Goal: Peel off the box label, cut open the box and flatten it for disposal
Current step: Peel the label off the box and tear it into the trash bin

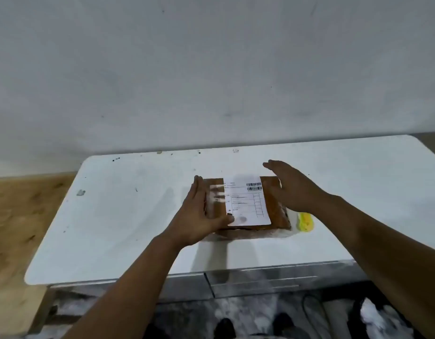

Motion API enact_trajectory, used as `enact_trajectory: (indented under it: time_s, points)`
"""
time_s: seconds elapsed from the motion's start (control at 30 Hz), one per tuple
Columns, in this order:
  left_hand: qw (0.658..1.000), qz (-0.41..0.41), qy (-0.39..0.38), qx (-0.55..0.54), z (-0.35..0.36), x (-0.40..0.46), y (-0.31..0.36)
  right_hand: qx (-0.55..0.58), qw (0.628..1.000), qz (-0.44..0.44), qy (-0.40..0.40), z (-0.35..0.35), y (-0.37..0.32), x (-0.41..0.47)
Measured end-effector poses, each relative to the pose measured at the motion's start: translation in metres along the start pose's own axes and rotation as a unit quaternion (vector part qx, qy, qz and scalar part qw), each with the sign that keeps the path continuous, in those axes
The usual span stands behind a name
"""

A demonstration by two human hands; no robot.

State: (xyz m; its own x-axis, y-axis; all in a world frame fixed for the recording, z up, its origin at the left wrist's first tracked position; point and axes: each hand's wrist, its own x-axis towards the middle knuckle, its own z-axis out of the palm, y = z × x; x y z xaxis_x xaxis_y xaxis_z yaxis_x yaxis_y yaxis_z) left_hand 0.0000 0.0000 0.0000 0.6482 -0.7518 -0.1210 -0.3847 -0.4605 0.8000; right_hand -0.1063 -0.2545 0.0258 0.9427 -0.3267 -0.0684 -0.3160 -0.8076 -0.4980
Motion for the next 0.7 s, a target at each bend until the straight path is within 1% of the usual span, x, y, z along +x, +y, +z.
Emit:
enact_trajectory:
  time_s: [0.03,0.1,0.2,0.3,0.4,0.57,0.7]
  points:
    - [1.000,0.012,-0.017,-0.005,0.000,-0.001,0.004,0.001,1.000,0.002,-0.003,0.004,0.001,0.004]
    - [0.999,0.007,-0.039,0.001,0.004,0.002,-0.002,-0.007,1.000,0.002,-0.011,0.008,0.002,0.010]
    - [0.999,0.017,-0.048,0.014,0.013,0.005,-0.015,-0.028,0.999,0.001,-0.037,0.014,-0.001,0.019]
    - [0.999,0.005,-0.032,0.010,0.016,0.006,-0.022,-0.050,0.997,0.001,-0.053,0.018,-0.005,0.029]
    - [1.000,0.010,-0.019,0.002,0.019,0.006,-0.023,-0.046,0.996,0.011,-0.080,0.021,-0.010,0.038]
    - [1.000,0.010,0.002,-0.007,0.022,0.005,-0.025,-0.056,0.993,-0.007,-0.104,0.022,-0.018,0.060]
    - [1.000,0.022,0.005,0.010,0.021,0.005,-0.022,-0.033,0.987,-0.030,-0.154,0.024,-0.022,0.076]
